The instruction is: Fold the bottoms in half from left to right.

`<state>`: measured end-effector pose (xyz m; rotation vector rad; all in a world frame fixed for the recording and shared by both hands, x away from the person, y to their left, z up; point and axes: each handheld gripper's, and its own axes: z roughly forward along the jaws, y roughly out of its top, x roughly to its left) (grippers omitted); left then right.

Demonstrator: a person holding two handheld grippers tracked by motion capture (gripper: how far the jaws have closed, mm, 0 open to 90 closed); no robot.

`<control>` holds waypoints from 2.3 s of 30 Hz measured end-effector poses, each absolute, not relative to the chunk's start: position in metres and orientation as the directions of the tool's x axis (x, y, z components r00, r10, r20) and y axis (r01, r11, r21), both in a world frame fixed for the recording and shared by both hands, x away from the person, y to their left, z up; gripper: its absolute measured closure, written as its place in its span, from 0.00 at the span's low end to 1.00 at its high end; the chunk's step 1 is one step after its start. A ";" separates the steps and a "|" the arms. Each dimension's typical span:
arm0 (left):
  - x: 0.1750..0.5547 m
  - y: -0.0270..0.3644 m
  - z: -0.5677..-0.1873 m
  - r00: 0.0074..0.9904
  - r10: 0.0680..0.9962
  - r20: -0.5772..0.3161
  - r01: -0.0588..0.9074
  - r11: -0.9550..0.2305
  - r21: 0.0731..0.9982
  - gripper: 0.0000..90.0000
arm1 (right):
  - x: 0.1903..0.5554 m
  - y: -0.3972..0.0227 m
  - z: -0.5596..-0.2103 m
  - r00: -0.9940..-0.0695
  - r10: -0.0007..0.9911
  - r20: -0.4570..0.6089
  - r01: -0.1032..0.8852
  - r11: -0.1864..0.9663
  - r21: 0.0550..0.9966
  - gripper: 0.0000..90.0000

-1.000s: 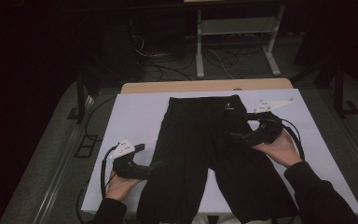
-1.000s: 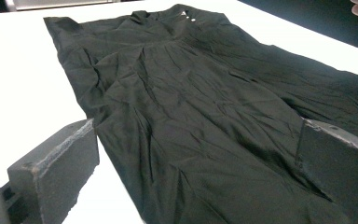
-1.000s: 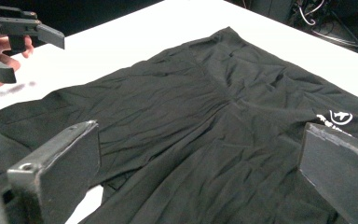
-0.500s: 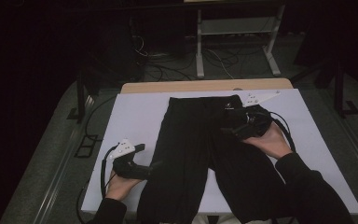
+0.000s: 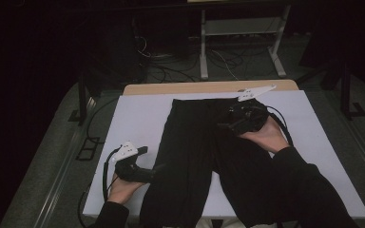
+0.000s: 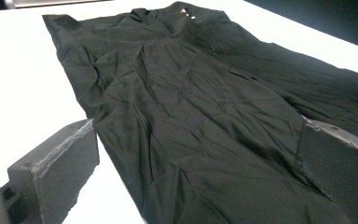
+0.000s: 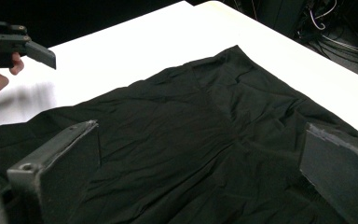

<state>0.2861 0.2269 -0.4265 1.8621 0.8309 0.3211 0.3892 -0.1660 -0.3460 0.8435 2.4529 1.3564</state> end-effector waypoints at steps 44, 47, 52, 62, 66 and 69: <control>0.286 0.227 -0.426 0.734 0.663 -0.149 0.391 -0.232 0.891 0.00 | 0.448 -0.100 -0.332 -0.830 0.555 0.057 0.383 0.493 0.781 0.00; 0.286 0.227 -0.426 0.735 0.662 -0.150 0.391 -0.233 0.890 0.00 | 0.454 -0.095 -0.331 -0.827 0.560 0.059 0.388 0.491 0.780 0.00; 0.286 0.226 -0.426 0.736 0.660 -0.150 0.391 -0.234 0.890 0.00 | 0.460 -0.092 -0.331 -0.824 0.563 0.064 0.393 0.486 0.780 0.00; 0.286 0.226 -0.426 0.739 0.657 -0.151 0.390 -0.234 0.890 0.00 | 0.475 -0.084 -0.334 -0.816 0.575 0.068 0.404 0.482 0.777 0.00; 0.286 0.225 -0.426 0.740 0.656 -0.150 0.390 -0.236 0.890 0.00 | 0.480 -0.079 -0.334 -0.814 0.577 0.067 0.405 0.481 0.777 0.00; 0.286 0.225 -0.426 0.740 0.655 -0.152 0.390 -0.234 0.890 0.00 | 0.484 -0.075 -0.336 -0.812 0.579 0.071 0.408 0.476 0.779 0.00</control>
